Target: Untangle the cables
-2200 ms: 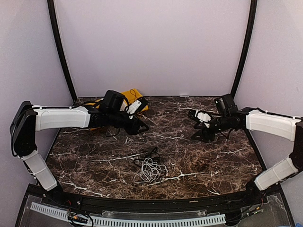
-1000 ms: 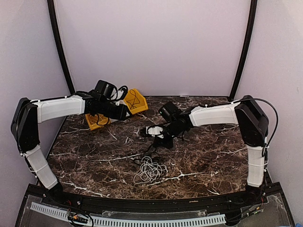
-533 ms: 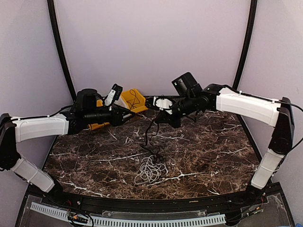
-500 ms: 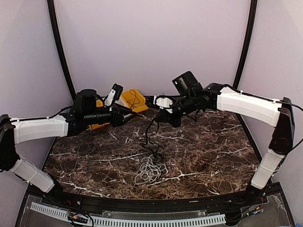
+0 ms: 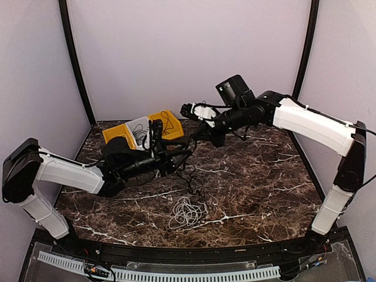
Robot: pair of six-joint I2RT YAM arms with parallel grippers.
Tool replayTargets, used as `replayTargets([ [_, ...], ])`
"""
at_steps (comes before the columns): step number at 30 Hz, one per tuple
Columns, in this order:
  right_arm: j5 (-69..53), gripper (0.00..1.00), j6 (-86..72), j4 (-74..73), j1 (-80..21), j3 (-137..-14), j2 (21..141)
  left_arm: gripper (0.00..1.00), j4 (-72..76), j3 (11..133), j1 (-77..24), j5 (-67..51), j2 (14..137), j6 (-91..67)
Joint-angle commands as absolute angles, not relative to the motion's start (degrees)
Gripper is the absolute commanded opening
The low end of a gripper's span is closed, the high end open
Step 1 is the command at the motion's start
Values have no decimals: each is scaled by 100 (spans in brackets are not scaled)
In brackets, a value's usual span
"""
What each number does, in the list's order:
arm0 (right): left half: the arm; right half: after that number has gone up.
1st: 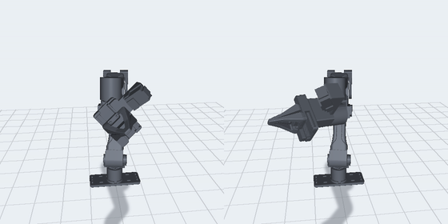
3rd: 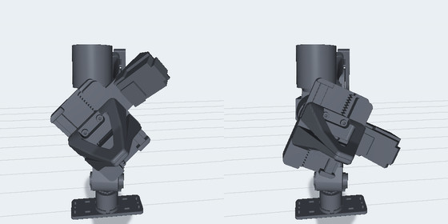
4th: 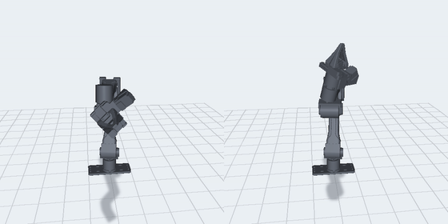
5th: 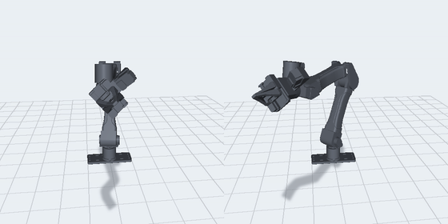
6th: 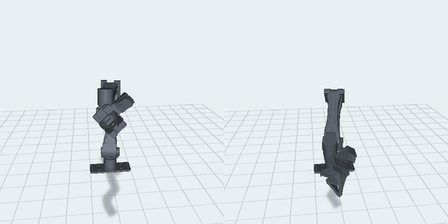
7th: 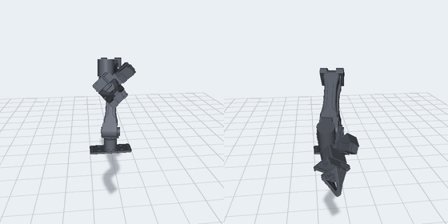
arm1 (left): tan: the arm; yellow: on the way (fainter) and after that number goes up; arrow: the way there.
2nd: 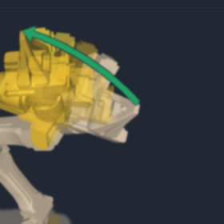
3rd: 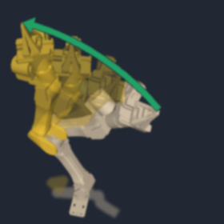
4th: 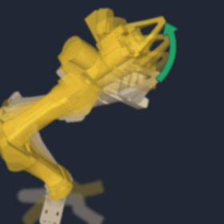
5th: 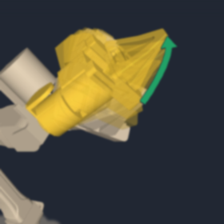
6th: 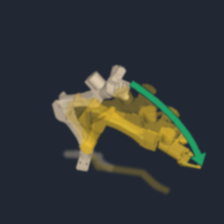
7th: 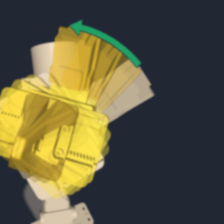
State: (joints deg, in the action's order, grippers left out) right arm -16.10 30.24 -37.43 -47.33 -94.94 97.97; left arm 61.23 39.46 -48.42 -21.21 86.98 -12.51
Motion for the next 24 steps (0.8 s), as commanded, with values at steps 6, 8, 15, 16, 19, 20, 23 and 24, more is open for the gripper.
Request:
replayTargets([
  [6, -2054, 0, 2709, -3815, -4619, -10210, 9206, 35, 8271, 3726, -5010, -1108, 10034, -1490],
  [8, -2305, 0, 2654, -3819, -4549, -10424, 9116, 30, 8452, 3776, -5052, -1199, 10383, -1551],
  [15, -3086, 0, 2470, -3920, -4157, -11086, 8936, 28, 8834, 4552, -5252, -1180, 11807, -1965],
  [16, -3142, 0, 2443, -3920, -4074, -11182, 8919, 27, 8873, 4627, -5301, -1189, 11915, -2006],
  [19, -3232, 0, 2394, -3921, -3854, -11452, 8846, 26, 8903, 4848, -5378, -1137, 12298, -2173],
  [20, -3246, 0, 2393, -3935, -3795, -11528, 8816, 25, 8899, 4860, -5407, -1095, 12345, -2213],
  [23, -3322, 0, 2371, -3968, -3638, -11744, 8741, 24, 8825, 4802, -5431, -1035, 12474, -2288],
  [24, -3334, 0, 2372, -3976, -3600, -11780, 8723, 24, 8838, 4716, -5431, -1019, 12477, -2319],
])
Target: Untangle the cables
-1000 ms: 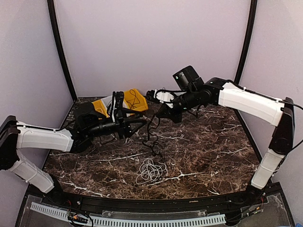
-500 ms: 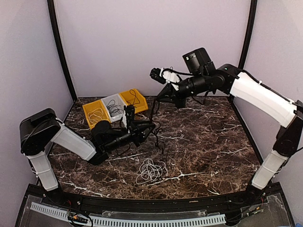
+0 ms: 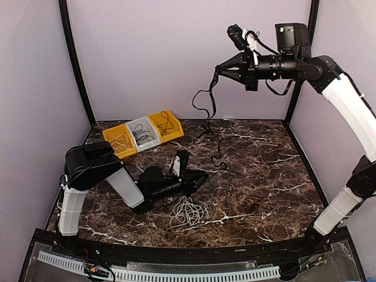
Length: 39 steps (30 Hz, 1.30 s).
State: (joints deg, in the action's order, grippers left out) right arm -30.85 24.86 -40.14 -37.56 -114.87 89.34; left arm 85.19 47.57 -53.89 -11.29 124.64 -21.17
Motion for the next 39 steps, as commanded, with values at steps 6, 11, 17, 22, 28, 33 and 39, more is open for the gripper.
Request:
replayTargets([
  [6, -3240, 0, 2513, -3786, -3542, -11058, 8599, 26, 9345, 3992, -5436, -710, 12091, -2506],
  [11, -3160, 0, 2591, -3588, -3540, -10252, 8500, 33, 9236, 3319, -5438, -35, 11351, -2644],
  [17, -3156, 0, 2728, -3423, -3550, -9599, 8497, 43, 8872, 2882, -5443, 452, 10300, -2356],
  [22, -3198, 0, 2784, -3303, -3598, -9240, 8576, 52, 8083, 3211, -5609, 470, 9589, -1786],
  [28, -3046, 0, 2803, -3218, -3740, -9077, 8705, 54, 7132, 4141, -5806, -249, 9311, -1223],
  [33, -2954, 0, 2840, -3206, -3892, -9035, 8756, 54, 5781, 4980, -5895, -40, 9494, -1366],
  [39, -2962, 0, 2813, -3227, -3976, -9079, 8780, 50, 5511, 5289, -5933, 717, 9679, -1308],
])
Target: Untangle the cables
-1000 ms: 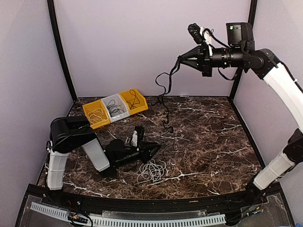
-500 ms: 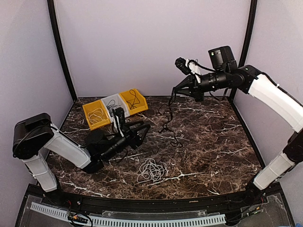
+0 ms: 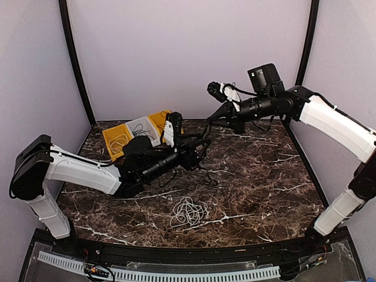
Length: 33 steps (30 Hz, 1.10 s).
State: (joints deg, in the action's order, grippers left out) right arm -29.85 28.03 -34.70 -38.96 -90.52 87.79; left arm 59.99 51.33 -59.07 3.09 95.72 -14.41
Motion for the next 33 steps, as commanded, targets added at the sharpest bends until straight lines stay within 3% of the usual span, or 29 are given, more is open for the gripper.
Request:
replayTargets([
  [1, -2962, 0, 2819, -3231, -3987, -9073, 8785, 49, 5520, 5303, -5933, 666, 9719, -1259],
  [3, -2970, 0, 2808, -3219, -3996, -9042, 8781, 46, 5570, 5346, -5933, 455, 9784, -1190],
  [9, -3093, 0, 2781, -3205, -4023, -8962, 8782, 21, 5613, 5448, -5933, 195, 9869, -915],
  [16, -3289, 3, 2751, -3177, -4025, -8763, 8748, 0, 5655, 5397, -5933, 193, 9811, -490],
  [18, -3361, 10, 2707, -3129, -4021, -8638, 8721, 0, 5664, 5378, -5933, 196, 9760, -467],
  [21, -3302, 41, 2616, -2929, -3996, -8312, 8619, 0, 5683, 5275, -5933, 326, 9648, -477],
  [23, -3205, 53, 2505, -2734, -3946, -8006, 8549, 0, 5739, 5158, -5918, 491, 9526, -546],
  [27, -3207, 64, 2403, -2354, -3881, -7296, 8536, 0, 5763, 4967, -5880, 776, 9256, -775],
  [33, -3363, 70, 2367, -1890, -3892, -6382, 9086, 0, 5798, 4724, -5862, 1301, 8926, -930],
])
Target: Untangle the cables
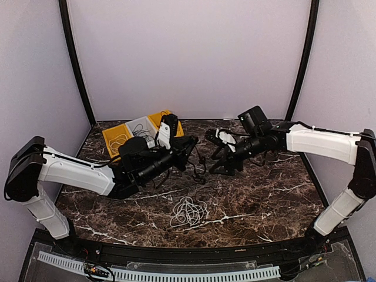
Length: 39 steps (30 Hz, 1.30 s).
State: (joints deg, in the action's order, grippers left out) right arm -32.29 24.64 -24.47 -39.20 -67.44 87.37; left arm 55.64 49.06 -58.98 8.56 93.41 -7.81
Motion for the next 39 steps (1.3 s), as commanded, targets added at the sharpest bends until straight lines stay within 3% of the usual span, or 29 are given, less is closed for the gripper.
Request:
replayTargets([
  [1, -3347, 71, 2362, -1803, -3897, -6311, 9259, 0, 5829, 4695, -5858, 1360, 8878, -940],
  [10, -2550, 70, 2132, -1520, -3937, -6594, 10529, 0, 5820, 4548, -5838, 1473, 8739, -1037],
  [12, -2596, 57, 2105, -1530, -3937, -6657, 10742, 0, 5834, 4544, -5835, 1477, 8737, -1045],
  [15, -2630, 9, 2000, -1505, -3937, -6663, 10914, 0, 5857, 4563, -5823, 1489, 8726, -1062],
  [16, -2598, 0, 1954, -1502, -3936, -6650, 10943, 0, 5851, 4576, -5821, 1496, 8705, -1059],
  [21, -2338, 0, 1962, -1625, -3908, -6552, 11005, 0, 5195, 5215, -5752, 1440, 8492, -782],
  [26, -2111, 0, 1925, -1749, -3781, -6450, 11118, 0, 3579, 7029, -5540, 1309, 8315, -158],
  [32, -2077, 0, 1885, -1826, -3622, -6464, 11222, 0, 2793, 8631, -5362, 1276, 8338, 606],
  [37, -2143, 0, 1927, -1907, -3588, -6530, 11119, 0, 2616, 8662, -5225, 1166, 8454, 231],
  [39, -2199, 5, 2006, -1972, -3579, -6543, 10975, 0, 2465, 8593, -5148, 1060, 8553, -49],
])
